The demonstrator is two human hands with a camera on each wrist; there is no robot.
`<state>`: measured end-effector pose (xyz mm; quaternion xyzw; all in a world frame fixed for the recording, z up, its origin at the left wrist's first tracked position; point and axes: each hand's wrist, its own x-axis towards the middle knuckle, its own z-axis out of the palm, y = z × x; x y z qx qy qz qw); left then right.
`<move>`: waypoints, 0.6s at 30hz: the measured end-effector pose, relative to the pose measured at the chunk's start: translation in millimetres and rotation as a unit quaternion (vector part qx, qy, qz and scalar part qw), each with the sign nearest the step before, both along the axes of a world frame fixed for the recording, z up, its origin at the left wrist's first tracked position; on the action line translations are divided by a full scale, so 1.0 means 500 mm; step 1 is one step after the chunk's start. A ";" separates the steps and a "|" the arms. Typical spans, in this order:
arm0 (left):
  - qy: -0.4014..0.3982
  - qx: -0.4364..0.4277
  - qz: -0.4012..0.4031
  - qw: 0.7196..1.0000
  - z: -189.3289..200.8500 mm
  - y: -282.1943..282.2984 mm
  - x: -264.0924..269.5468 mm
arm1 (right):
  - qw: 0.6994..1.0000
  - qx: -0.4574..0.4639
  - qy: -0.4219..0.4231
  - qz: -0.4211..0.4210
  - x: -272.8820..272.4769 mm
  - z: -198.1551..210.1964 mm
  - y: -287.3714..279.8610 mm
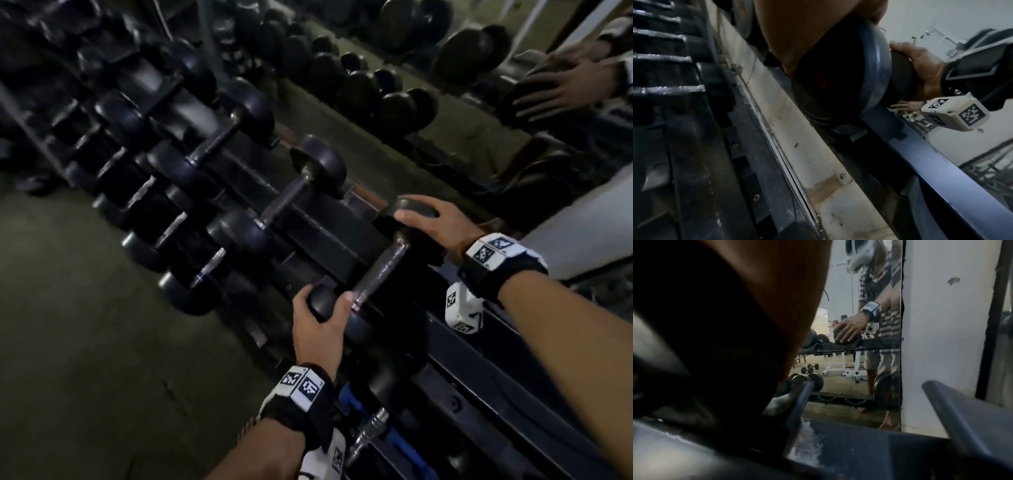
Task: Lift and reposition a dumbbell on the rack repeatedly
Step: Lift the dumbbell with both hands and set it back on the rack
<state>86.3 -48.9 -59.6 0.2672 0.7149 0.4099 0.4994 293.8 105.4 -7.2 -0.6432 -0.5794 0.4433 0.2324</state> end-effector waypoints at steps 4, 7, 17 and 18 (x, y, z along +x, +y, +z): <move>-0.074 0.005 0.071 0.995 -0.013 -0.007 0.023 | 0.996 -0.053 0.024 0.064 0.022 -0.001 0.025; -0.151 -0.003 0.082 0.985 -0.014 -0.011 0.032 | 0.990 -0.091 0.052 0.089 0.026 -0.005 0.041; -0.304 -0.017 0.107 0.946 0.001 -0.005 0.032 | 0.987 -0.097 0.089 0.094 0.021 -0.006 0.046; -0.307 -0.018 0.102 0.946 0.001 -0.003 0.031 | 0.987 -0.097 0.088 0.095 0.021 -0.005 0.047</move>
